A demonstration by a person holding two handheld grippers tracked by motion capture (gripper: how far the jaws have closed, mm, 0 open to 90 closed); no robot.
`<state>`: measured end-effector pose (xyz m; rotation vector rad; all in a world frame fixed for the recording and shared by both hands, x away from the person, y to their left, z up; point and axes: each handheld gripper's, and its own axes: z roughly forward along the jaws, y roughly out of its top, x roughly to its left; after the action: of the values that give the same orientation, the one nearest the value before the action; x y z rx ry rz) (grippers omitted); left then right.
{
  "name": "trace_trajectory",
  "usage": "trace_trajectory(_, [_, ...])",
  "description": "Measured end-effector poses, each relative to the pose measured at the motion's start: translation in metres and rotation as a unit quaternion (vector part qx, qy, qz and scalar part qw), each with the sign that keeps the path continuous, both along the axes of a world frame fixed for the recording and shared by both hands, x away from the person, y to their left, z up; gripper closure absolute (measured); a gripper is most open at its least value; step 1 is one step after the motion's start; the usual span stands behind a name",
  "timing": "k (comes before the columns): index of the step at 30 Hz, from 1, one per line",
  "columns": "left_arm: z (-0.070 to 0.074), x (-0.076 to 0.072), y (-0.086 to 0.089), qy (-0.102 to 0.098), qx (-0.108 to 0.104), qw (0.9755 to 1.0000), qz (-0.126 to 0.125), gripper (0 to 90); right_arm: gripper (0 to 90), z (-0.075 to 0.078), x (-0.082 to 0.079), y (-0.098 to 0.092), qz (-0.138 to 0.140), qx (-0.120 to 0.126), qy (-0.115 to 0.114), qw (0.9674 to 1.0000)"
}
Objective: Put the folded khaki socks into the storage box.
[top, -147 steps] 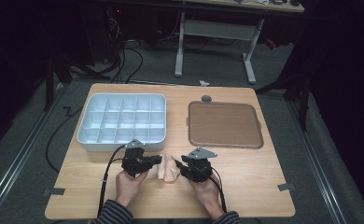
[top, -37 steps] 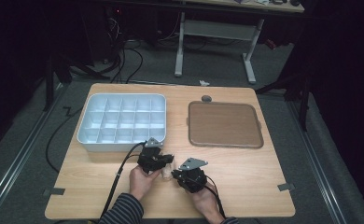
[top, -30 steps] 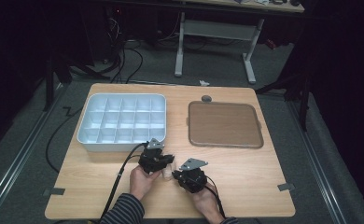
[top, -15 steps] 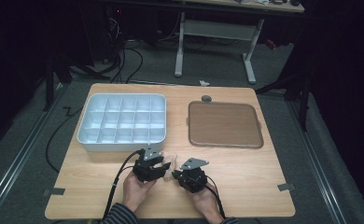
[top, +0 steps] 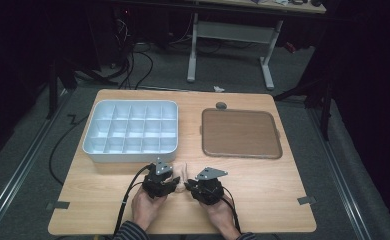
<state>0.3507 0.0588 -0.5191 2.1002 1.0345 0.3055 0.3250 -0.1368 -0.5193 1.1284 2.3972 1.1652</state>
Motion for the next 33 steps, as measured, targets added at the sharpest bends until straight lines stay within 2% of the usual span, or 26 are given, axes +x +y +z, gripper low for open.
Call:
trace_trajectory(3, [0.000, 0.001, 0.000, 0.002, -0.001, 1.0000, -0.002, 60.8, 79.8, 0.010, 0.003, 0.001, -0.006, 0.002, -0.018, 0.9998])
trace_trajectory(7, [0.000, 0.002, 0.001, 0.004, -0.001, 1.0000, -0.003, 60.6, 83.0, 0.018, 0.012, 0.011, -0.001, -0.010, -0.027, 0.9996])
trace_trajectory(12, [0.000, 0.004, 0.002, 0.005, 0.001, 1.0000, -0.003, 59.3, 85.4, 0.010, 0.024, 0.018, -0.001, -0.029, -0.016, 0.9994])
trace_trajectory(13, [0.000, 0.004, 0.002, 0.006, 0.000, 1.0000, -0.002, 58.8, 86.3, 0.007, 0.026, 0.017, -0.006, -0.031, -0.008, 0.9995])
trace_trajectory(15, [0.000, 0.006, 0.002, 0.007, 0.000, 1.0000, -0.005, 58.6, 86.5, 0.005, 0.029, 0.015, -0.010, -0.024, -0.001, 0.9997])
trace_trajectory(25, [-0.003, 0.012, 0.005, 0.008, -0.009, 0.9999, -0.007, 58.7, 86.3, 0.000, 0.033, 0.014, -0.006, -0.030, -0.003, 0.9995])
trace_trajectory(28, [-0.005, 0.015, 0.007, 0.000, -0.007, 0.9998, -0.016, 58.7, 86.5, -0.001, 0.033, 0.015, -0.005, -0.032, -0.006, 0.9994])
trace_trajectory(33, [-0.003, 0.016, 0.006, 0.004, 0.003, 0.9998, -0.018, 58.5, 85.7, -0.001, 0.033, 0.016, -0.003, -0.033, -0.005, 0.9994])
